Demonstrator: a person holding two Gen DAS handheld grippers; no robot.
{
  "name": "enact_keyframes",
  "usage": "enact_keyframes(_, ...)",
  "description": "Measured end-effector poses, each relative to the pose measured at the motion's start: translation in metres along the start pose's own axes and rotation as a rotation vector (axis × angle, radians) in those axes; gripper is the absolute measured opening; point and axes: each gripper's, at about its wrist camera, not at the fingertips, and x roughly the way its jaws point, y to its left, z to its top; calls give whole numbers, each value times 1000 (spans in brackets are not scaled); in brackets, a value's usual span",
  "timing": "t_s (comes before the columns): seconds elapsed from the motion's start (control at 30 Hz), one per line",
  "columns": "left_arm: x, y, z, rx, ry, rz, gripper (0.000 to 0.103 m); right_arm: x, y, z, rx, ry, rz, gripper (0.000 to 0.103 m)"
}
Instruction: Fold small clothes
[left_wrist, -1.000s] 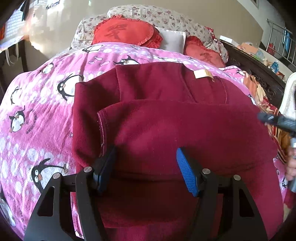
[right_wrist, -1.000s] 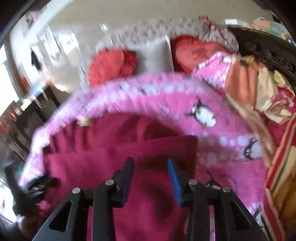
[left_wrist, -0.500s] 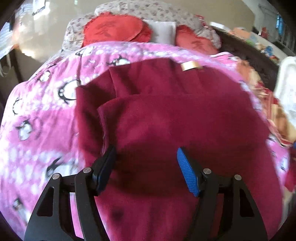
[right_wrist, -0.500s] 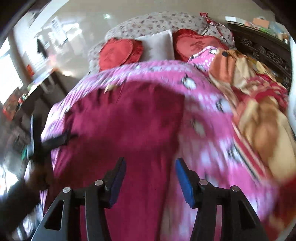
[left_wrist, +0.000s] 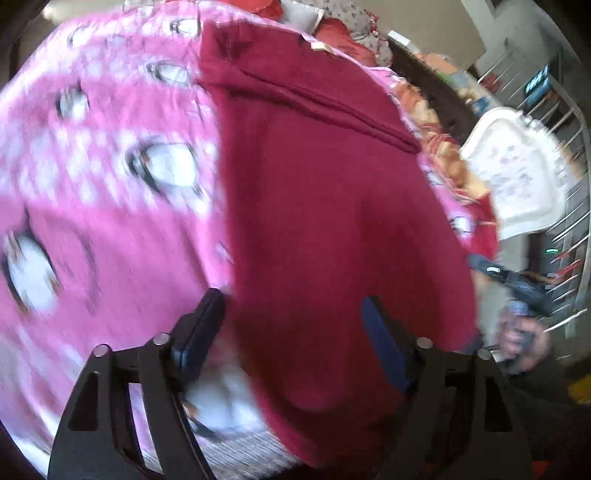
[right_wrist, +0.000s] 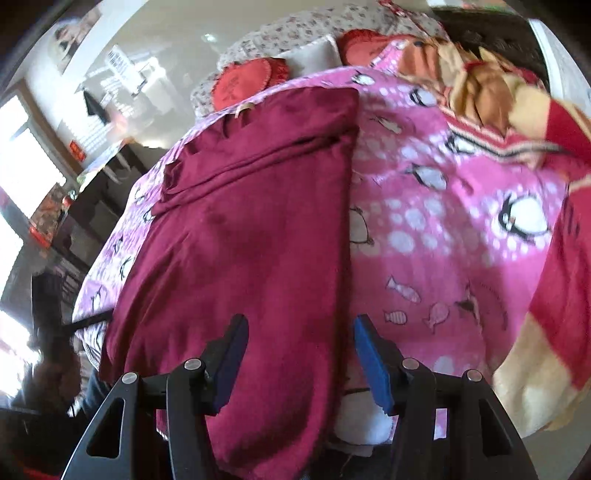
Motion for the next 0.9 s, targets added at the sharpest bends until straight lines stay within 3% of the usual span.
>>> enact_keyframes(0.17, 0, 8, -27, -126, 65, -314, 78, -1, 2, -1, 4, -16, 17, 57)
enact_keyframes(0.27, -4, 6, -27, -128, 61, -360, 78, -6, 2, -3, 9, -29, 19, 57)
enact_keyframes(0.33, -9, 1, -24, -106, 40, -330, 78, -12, 1, -7, 12, -33, 10, 57)
enact_keyframes(0.47, -11, -13, -25, -19, 15, -178, 72, -22, -2, -21, 15, -10, 43, 57)
enact_keyframes(0.63, -8, -26, -29, 33, 0, -105, 66, -26, -2, -45, -1, 38, 52, 57)
enact_keyframes(0.67, -8, -26, -29, 36, 1, -100, 58, -25, -3, -50, -1, 54, 68, 57)
enact_keyframes(0.7, -8, -24, -31, 41, 0, -91, 40, -25, -2, -55, -4, 66, 89, 57)
enact_keyframes(0.77, -4, -19, -34, 45, 2, -49, 20, -23, 0, -61, -19, 77, 101, 57)
enact_keyframes(0.9, -3, -15, -35, 39, -6, -27, 18, -20, 5, -66, -11, 77, 175, 49)
